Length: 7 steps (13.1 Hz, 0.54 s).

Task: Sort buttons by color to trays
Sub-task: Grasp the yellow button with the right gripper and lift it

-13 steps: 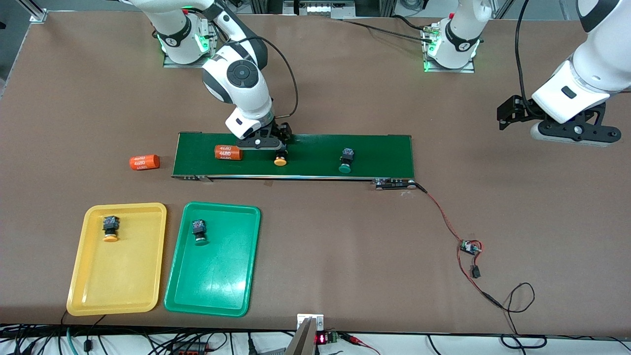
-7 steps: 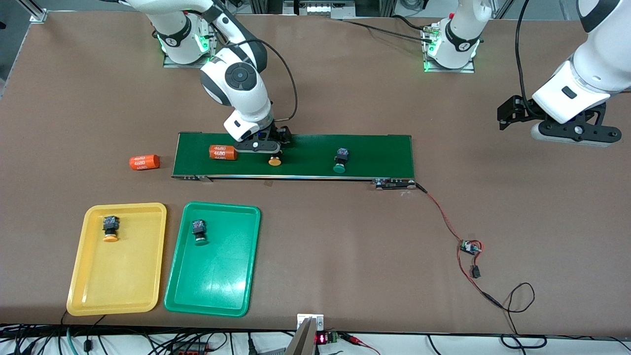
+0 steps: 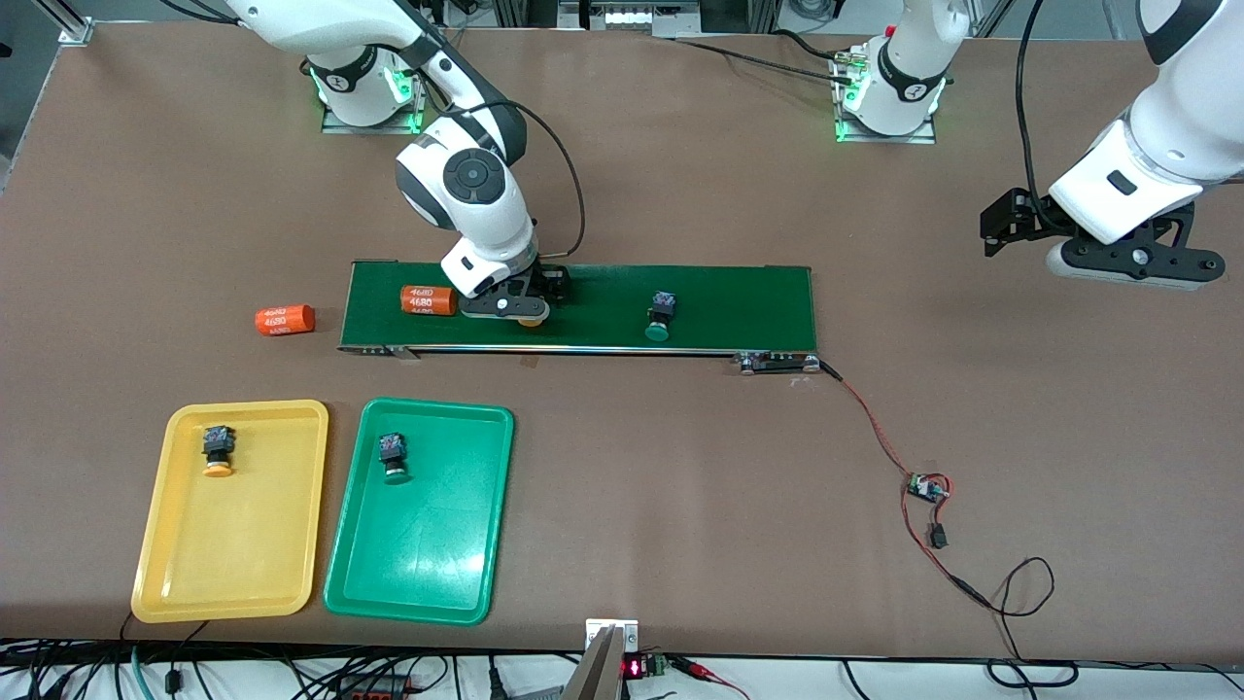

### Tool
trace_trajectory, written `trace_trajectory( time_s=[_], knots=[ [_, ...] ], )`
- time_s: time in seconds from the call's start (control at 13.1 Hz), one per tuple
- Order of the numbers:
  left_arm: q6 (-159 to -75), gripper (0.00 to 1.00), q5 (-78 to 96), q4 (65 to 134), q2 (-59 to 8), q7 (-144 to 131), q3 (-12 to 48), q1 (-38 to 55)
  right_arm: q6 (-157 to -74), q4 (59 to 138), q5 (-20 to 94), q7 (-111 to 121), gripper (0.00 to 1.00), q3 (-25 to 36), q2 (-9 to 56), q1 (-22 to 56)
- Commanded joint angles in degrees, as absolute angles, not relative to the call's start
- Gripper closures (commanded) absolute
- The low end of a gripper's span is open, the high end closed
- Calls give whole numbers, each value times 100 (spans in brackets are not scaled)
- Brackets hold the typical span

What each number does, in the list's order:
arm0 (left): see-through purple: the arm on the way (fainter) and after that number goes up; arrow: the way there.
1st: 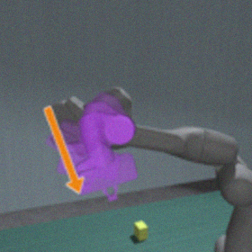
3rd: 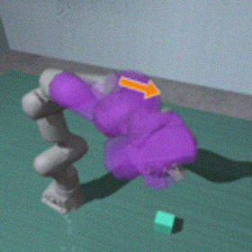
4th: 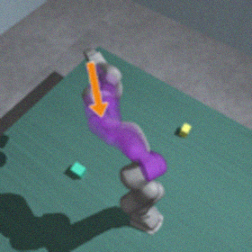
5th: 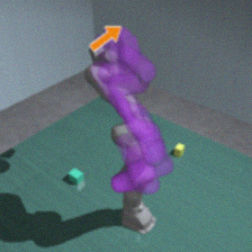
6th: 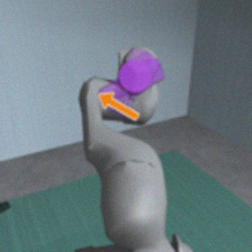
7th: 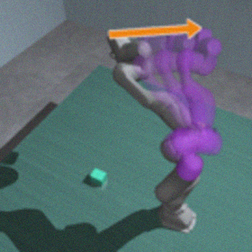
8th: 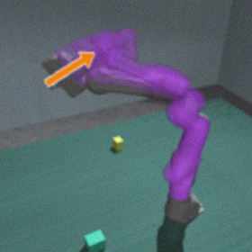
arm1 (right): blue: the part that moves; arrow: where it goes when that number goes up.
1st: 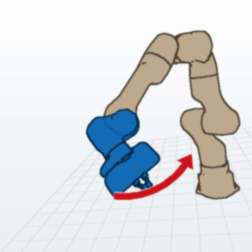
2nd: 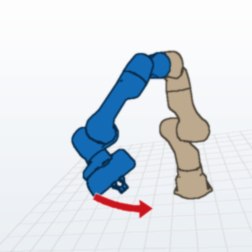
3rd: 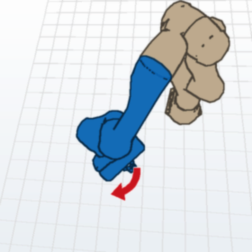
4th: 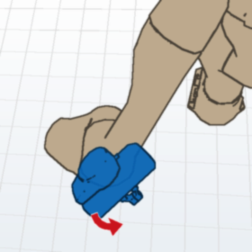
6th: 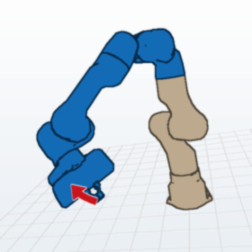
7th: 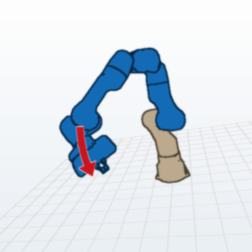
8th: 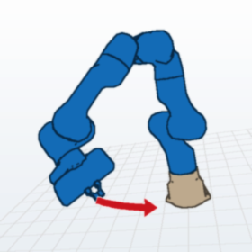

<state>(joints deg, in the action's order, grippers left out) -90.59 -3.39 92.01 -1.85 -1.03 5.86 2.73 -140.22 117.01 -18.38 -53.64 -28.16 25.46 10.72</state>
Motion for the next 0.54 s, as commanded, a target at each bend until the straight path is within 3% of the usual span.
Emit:
trace_trajectory(
  time_s=[0.0, 0.23, 0.46],
  knots=[
    [-8930, 0, -466, 9035, -255, -70, 589, 281, -13939, 11593, -2004, -5484, 44, -2699, 2601, 1178],
    [-8930, 0, -466, 9035, -255, -70, 589, 281, -13931, 11584, -2004, -5458, 82, -2619, 2602, 1178],
    [-8938, 0, -466, 9035, -255, -70, 598, 281, -13372, 11217, -1969, -5344, 90, -2453, 2418, 1134]
  ],
)
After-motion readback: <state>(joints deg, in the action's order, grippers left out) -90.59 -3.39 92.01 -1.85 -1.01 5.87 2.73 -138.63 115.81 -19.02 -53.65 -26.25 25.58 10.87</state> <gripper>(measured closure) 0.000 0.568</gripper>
